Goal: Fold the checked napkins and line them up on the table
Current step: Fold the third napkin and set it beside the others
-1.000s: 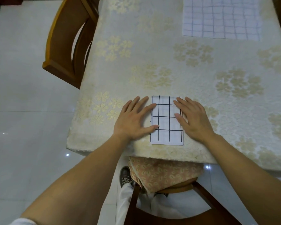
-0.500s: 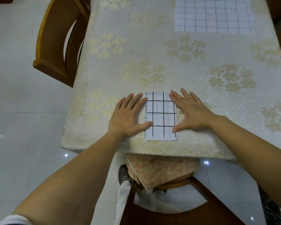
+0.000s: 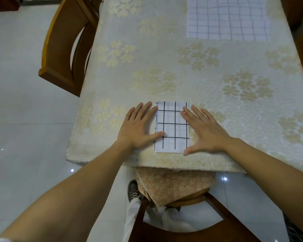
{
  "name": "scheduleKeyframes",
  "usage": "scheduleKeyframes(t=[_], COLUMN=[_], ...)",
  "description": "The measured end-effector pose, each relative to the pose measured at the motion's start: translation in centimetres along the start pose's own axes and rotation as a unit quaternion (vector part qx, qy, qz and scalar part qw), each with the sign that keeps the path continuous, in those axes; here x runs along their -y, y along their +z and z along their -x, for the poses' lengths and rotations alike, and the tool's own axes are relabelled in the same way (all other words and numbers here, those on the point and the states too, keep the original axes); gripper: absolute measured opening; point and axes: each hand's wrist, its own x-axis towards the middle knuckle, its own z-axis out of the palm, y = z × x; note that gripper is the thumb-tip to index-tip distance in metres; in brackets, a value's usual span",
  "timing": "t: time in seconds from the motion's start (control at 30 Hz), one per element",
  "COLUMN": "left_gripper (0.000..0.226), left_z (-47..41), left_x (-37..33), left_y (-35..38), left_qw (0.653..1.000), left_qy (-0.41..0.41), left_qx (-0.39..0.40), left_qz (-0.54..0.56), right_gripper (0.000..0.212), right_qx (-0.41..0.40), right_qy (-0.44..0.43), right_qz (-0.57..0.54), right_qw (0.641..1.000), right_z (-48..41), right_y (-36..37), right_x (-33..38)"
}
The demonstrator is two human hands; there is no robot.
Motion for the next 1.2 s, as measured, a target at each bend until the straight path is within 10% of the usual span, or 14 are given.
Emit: scheduleKeyframes(t=[0.1,0.2,0.6,0.7,0.8,1.03,1.2], left_gripper=[0.081,0.076,0.072,0.07,0.075,0.059,0.058], left_z=[-0.7,-3.1,-5.4,-6.5,-8.9,-11.8,-12.0], left_x=[-2.8,-7.5,-4.0,-5.2,-6.8,-9.5,-9.4], left_y=[-0.6,-0.1,-1.5,-2.8,-4.6,-5.0,-5.0], left_qw=[0.996,0.991,0.989,0.993,0.967,0.923,0.921], left_qy=[0.042,0.129,0.002,0.065,0.216,0.287,0.294], left_qx=[-0.07,0.022,0.114,0.064,0.126,0.2,0.182], left_qz=[0.036,0.038,-0.095,-0.075,-0.057,-0.159,-0.179], right_gripper=[0.142,0.142,0.137,0.1,0.061,0.029,0.061], right_qx=[-0.01,-0.015,-0.021,-0.172,-0.178,-0.096,-0.107], right_qy=[0.001,0.0,0.024,0.209,0.354,0.367,0.347], right_qz=[0.011,0.009,-0.087,-0.248,-0.169,-0.204,-0.209], right_qw=[1.0,1.0,0.996,0.93,0.903,0.902,0.908], right_z=[0.1,0.0,0.3,0.8,1.0,1.0,0.9], right_y=[0.1,0.0,-0.1,0.2,1.0,0.6,-0.2], right_x=[0.0,0.1,0.3,1.9,5.1,6.8,5.5])
